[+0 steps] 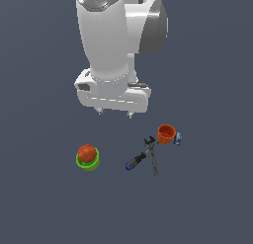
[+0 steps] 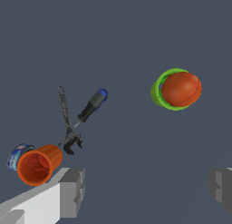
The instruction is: Pick up a designated object from a clutter of objects.
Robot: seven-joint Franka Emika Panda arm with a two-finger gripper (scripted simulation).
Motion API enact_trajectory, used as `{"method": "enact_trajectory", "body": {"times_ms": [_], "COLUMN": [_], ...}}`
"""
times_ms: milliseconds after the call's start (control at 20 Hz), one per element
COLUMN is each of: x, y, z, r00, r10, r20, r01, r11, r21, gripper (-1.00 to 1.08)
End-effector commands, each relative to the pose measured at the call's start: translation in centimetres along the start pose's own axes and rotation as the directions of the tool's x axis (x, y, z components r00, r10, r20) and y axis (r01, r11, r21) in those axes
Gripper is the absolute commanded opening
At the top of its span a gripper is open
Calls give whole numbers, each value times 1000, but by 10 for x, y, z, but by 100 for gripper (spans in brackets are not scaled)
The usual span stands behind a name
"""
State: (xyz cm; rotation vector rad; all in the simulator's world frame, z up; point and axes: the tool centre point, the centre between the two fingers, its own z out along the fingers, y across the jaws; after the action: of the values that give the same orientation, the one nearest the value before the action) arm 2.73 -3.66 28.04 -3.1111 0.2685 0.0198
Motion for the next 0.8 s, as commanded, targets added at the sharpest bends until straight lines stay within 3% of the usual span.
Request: {"method": "enact_trajectory", "body": {"times_ms": [0, 350, 750], "x": [9, 40, 68], "y": [9, 41, 81], "z": [9, 43, 84], "r00": [998, 950, 833], "r10": [70, 311, 554], "r20": [0, -2, -10], "r01": [-70, -311, -554], "r11": [998, 950, 833], "r21": [3, 7, 3], "gripper": [100, 100, 100]}}
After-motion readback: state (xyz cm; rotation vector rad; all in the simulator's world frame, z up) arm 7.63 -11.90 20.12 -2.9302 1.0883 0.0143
